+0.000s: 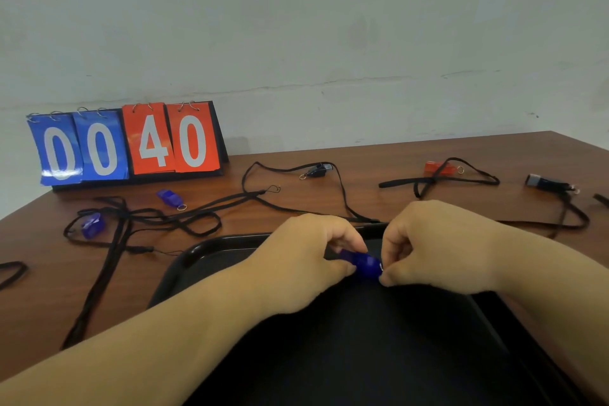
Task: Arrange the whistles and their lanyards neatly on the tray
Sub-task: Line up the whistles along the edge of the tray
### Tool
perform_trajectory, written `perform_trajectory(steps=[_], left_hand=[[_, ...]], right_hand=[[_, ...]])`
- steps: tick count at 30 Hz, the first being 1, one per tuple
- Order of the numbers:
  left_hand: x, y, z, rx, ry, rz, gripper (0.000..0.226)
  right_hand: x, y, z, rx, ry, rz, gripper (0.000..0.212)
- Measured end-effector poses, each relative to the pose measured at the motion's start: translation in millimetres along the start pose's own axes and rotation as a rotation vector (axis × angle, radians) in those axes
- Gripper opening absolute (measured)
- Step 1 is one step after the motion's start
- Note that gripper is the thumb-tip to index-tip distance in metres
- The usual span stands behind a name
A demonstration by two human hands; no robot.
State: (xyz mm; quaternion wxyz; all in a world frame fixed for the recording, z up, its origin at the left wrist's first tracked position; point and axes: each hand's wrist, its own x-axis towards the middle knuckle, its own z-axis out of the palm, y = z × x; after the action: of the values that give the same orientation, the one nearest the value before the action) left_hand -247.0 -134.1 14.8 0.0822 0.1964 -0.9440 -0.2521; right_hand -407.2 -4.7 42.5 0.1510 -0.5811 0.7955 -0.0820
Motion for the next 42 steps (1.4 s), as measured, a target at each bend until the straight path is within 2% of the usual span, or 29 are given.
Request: perform_trajectory(steps=[4, 9, 12, 16, 23, 42], left_hand=[[0.9, -0.2, 6.7, 0.146, 0.071, 0.108, 0.033], [3.2, -0.4, 10.3, 0.308, 0.084, 0.194, 0.038], [0.4, 1.6, 11.3, 0.395, 0.041, 0.243, 0.046], [1.0, 4.2, 13.4, 0.518, -0.069, 0.217, 0.058], [4.7, 2.5, 15.8, 0.486, -0.149, 0.16, 0.065], [6.9, -1.5, 21.2, 0.446, -0.163, 0.18, 0.073]], right_hand=[[-1.5, 3.9, -6.6, -0.024, 0.004, 0.044, 0.013], [-2.0, 21.2, -16.7, -0.07, 0.152, 0.057, 0.023], [-0.5, 30.5, -16.6, -0.084, 0.157, 0.07, 0.031], [1.1, 37.0, -16.6, -0.076, 0.154, 0.072, 0.034], [5.9, 43.4, -13.7, -0.016, 0.154, 0.048, 0.026], [9.2, 43.8, -13.6, -0.006, 0.172, 0.093, 0.028]])
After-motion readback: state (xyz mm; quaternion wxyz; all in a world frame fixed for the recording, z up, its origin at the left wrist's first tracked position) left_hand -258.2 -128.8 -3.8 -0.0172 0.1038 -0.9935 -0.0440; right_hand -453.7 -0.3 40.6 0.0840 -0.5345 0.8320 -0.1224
